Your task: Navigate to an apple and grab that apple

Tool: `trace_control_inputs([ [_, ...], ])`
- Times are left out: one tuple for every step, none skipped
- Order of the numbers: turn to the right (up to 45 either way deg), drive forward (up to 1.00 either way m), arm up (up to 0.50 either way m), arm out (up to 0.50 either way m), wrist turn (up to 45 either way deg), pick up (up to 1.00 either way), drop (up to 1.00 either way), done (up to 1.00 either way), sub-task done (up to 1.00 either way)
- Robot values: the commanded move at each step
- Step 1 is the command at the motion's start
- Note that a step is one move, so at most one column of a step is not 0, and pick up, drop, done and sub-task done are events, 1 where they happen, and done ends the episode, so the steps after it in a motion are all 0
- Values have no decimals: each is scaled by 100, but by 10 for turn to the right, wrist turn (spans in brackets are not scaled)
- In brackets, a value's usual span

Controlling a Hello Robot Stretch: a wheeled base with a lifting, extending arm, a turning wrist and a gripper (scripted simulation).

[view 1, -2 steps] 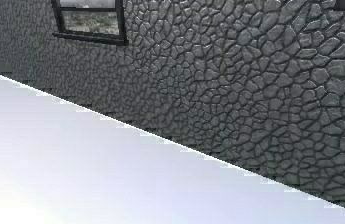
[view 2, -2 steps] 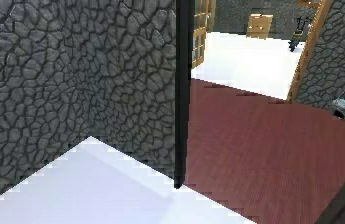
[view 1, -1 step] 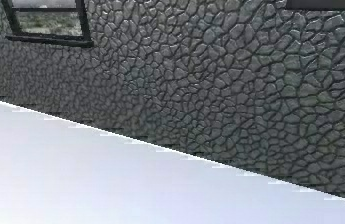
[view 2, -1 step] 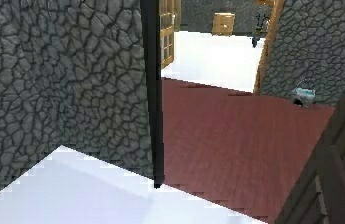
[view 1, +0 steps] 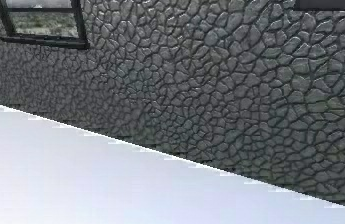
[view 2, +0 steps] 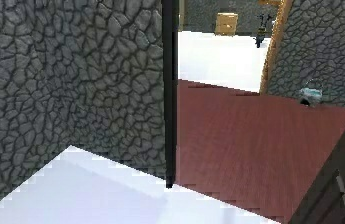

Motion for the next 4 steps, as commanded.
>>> trace_control_inputs([
  [-450,0,0,0,0,0,0,0,0],
  [-360,0,0,0,0,0,0,0,0],
  [0,45,0,0,0,0,0,0,0],
  [-180,0,0,0,0,0,0,0,0],
])
